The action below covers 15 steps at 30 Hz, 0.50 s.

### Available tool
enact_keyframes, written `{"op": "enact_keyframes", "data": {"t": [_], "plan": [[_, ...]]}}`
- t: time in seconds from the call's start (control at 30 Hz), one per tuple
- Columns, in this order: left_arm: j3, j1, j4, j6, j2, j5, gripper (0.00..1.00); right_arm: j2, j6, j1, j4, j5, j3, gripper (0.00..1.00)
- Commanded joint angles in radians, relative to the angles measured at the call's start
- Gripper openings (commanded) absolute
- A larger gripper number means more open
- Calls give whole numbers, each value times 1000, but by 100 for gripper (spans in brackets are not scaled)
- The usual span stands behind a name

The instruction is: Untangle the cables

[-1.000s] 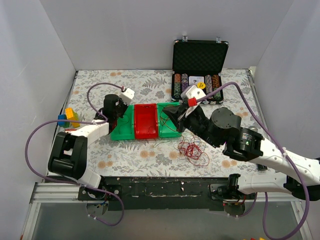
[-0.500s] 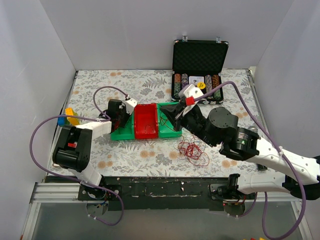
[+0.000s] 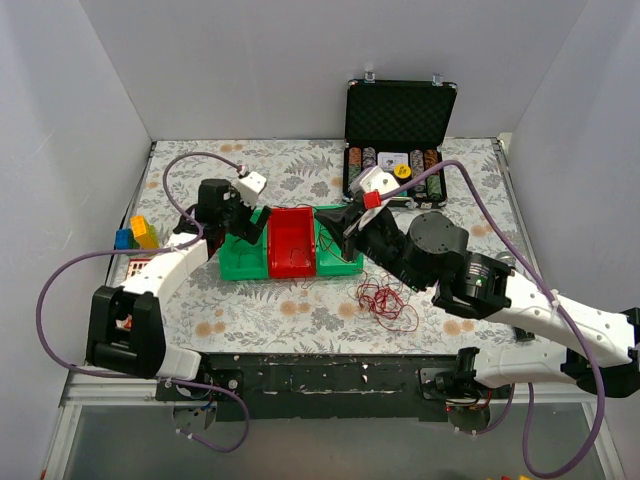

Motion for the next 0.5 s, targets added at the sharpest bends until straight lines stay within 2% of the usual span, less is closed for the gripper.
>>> {"op": "enact_keyframes", "data": {"t": [0.0,0.1,0.33,0.47], "plan": [[69,15,-93,-18,-83,42,95,12,3,4,56,14,57,1],[135,50,-133,-62,-108,82,98,30,2,2,60,6,69,1],[333,193,-233,-182,-84,234,98,150,-27,2,66,-9,189,1],[399,334,-236,-259,-67,317,98,245,-73,-5,144,-14,278,1]]}}
